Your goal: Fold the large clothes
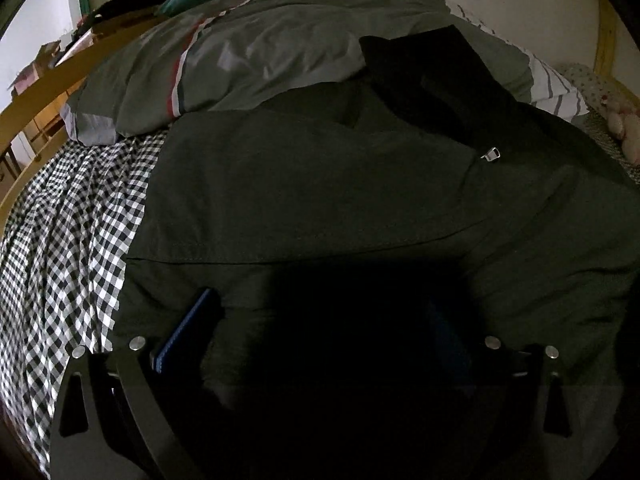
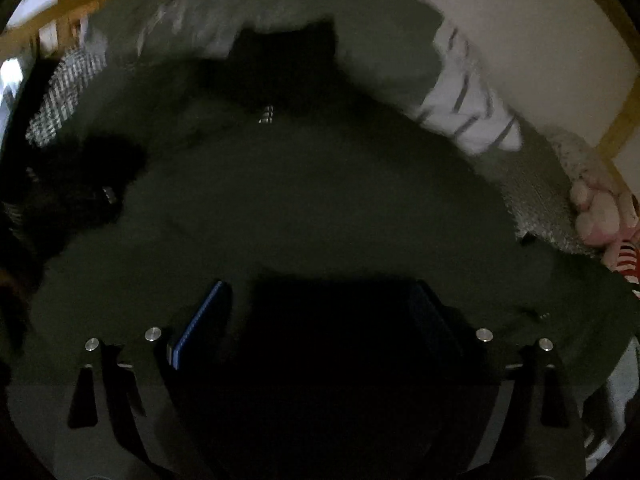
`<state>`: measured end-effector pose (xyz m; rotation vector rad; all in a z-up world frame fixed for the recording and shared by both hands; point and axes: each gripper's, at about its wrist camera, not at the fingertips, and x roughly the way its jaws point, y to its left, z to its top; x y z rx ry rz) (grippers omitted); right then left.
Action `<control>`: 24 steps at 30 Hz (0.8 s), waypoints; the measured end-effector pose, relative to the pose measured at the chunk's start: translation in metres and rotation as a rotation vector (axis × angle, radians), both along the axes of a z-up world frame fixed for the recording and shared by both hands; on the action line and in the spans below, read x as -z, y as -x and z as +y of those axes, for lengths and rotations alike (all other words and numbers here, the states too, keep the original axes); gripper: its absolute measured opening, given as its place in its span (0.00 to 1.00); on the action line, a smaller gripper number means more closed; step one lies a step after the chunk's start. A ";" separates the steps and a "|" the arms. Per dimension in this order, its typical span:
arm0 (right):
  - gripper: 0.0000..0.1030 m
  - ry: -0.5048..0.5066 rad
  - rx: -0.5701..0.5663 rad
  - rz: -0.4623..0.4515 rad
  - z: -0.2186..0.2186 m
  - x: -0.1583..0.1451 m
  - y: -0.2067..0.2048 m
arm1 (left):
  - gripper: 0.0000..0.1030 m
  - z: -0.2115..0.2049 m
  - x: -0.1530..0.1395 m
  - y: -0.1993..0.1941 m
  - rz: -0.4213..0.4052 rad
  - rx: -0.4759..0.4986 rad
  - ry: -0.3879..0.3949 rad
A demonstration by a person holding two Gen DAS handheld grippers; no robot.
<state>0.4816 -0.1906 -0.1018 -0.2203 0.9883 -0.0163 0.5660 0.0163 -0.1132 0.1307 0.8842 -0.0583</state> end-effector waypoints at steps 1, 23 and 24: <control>0.90 -0.040 0.006 0.005 -0.006 0.006 0.000 | 0.94 0.000 0.000 0.000 0.000 0.000 0.001; 0.94 -0.111 0.098 0.031 -0.057 0.016 0.017 | 0.95 -0.002 -0.001 0.000 -0.008 -0.004 -0.021; 0.94 -0.124 0.104 0.029 -0.059 0.013 0.018 | 0.95 -0.002 -0.002 0.000 -0.008 -0.003 -0.024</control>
